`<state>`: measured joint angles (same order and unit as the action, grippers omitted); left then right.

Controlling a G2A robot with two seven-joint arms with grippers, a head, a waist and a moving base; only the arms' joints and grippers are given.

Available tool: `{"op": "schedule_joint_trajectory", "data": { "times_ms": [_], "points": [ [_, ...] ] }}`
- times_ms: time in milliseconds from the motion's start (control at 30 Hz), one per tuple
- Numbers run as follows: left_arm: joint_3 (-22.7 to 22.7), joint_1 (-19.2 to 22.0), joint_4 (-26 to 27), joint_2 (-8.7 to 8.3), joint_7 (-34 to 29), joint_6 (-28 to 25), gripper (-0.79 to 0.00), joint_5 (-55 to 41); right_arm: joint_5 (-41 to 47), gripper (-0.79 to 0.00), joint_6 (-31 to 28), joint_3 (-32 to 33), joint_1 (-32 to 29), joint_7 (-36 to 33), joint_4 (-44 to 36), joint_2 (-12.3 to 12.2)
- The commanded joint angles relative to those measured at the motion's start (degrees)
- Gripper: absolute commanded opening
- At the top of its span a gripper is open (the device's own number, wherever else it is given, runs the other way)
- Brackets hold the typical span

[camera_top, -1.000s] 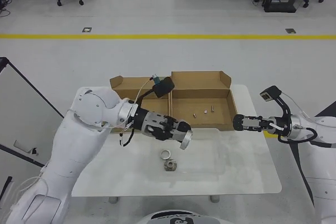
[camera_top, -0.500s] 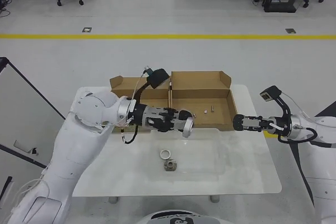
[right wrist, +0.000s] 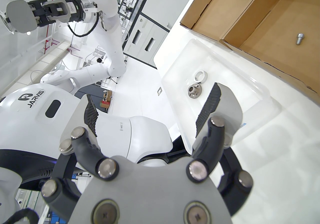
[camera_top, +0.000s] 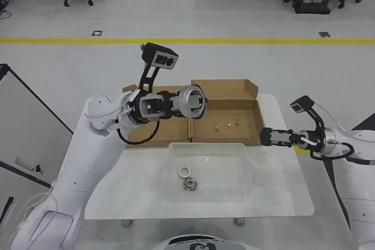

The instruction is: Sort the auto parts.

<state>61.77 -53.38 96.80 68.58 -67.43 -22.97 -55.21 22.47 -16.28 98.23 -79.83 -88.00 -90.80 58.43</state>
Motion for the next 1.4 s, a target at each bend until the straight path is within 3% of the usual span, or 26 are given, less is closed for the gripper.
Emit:
{"op": "schedule_joint_trajectory", "data": {
  "times_ms": [0,233,500,600,1000,1167,1367],
  "points": [
    [-0.4,-0.4,-0.3,0.31,-3.1,1.1,-0.785,-7.0,0.0,0.000,0.0,0.0,0.0,0.0,0.0,0.0],
    [-0.2,-1.1,-2.9,1.20,-11.0,4.1,-0.785,-19.8,0.0,0.000,0.0,0.0,0.0,0.0,0.0,0.0],
    [-0.4,-1.5,-4.0,2.40,-14.8,7.5,-0.785,-28.2,0.0,0.000,0.0,0.0,0.0,0.0,0.0,0.0],
    [0.4,-1.4,-4.9,2.57,-13.9,6.4,-0.785,-25.7,0.0,0.000,0.0,0.0,0.0,0.0,0.0,0.0],
    [3.4,-2.4,-3.8,2.12,-3.3,-0.7,-0.785,-0.4,0.0,0.000,0.0,0.0,0.0,0.0,0.0,0.0],
    [3.4,-3.2,-2.4,2.28,-2.5,-0.2,-0.785,-0.9,0.0,0.000,0.0,0.0,0.0,0.0,0.0,0.0],
    [3.0,-3.8,-2.0,2.96,-7.1,3.0,-0.785,-13.2,0.0,0.000,0.0,0.0,0.0,0.0,0.0,0.0]
  ]
}}
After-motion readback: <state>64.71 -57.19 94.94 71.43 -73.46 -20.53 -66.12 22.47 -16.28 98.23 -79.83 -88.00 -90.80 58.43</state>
